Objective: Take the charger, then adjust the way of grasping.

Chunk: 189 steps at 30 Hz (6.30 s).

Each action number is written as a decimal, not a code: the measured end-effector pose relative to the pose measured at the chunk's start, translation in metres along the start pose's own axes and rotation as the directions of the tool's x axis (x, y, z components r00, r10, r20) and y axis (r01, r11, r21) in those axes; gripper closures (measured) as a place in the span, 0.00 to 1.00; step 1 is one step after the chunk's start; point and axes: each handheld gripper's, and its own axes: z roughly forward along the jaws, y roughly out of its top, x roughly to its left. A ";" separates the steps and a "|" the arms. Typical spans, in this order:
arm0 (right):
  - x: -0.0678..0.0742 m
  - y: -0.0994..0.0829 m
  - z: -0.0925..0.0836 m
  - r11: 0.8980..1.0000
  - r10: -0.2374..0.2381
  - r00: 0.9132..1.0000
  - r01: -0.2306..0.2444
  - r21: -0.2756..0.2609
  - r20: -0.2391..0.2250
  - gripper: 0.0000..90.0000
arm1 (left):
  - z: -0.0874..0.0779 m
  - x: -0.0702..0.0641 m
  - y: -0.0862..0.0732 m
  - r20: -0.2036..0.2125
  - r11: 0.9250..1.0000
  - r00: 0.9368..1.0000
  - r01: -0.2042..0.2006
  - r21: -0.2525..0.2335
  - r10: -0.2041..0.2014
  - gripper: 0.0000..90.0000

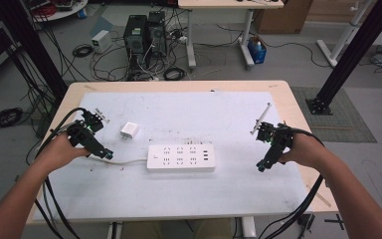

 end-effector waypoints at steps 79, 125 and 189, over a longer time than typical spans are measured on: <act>-0.017 0.009 0.006 0.999 0.041 0.999 -0.040 -0.029 0.015 0.03 | 0.113 0.039 0.063 0.001 0.926 0.934 0.353 -0.136 -0.357 0.39; -0.004 0.006 0.004 0.994 0.054 0.997 -0.049 -0.097 0.048 0.03 | 0.014 -0.028 0.029 0.073 0.945 0.984 -0.135 -0.299 0.164 0.47; 0.044 0.027 -0.001 0.799 0.319 0.851 -0.478 -0.364 -0.417 0.03 | 0.017 -0.140 0.075 0.162 0.762 0.821 -0.410 -0.501 0.548 0.47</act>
